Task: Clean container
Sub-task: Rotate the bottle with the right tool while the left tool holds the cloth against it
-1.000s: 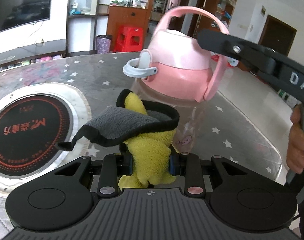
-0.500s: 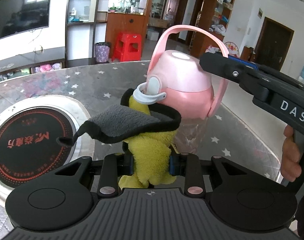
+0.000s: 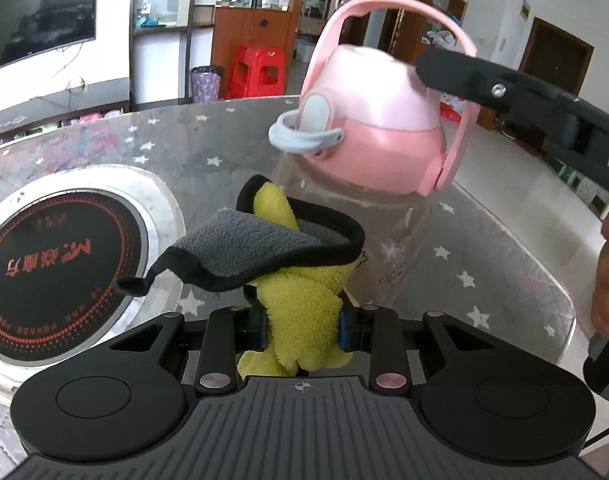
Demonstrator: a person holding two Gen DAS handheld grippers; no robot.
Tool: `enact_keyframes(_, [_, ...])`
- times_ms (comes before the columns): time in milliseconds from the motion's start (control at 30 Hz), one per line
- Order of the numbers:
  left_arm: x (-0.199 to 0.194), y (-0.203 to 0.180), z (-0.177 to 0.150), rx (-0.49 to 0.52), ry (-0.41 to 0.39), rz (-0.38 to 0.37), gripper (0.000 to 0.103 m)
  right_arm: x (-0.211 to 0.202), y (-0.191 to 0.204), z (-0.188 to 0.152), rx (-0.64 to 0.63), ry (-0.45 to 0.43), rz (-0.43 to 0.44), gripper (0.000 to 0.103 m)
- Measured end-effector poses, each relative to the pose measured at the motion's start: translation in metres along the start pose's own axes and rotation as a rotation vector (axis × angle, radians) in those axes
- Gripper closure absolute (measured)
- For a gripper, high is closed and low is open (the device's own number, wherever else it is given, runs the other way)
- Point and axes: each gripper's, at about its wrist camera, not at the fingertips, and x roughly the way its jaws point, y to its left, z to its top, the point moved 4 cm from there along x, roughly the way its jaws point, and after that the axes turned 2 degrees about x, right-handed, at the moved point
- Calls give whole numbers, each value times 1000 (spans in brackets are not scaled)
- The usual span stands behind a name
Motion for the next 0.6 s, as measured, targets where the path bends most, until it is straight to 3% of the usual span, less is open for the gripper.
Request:
enact_keyframes(333, [21, 8, -15, -30, 59, 15, 73, -2, 11, -5, -4, -3, -12, 75])
enact_keyframes(600, [14, 7, -11, -9, 46, 22, 73, -2, 15, -8, -31, -3, -29, 75])
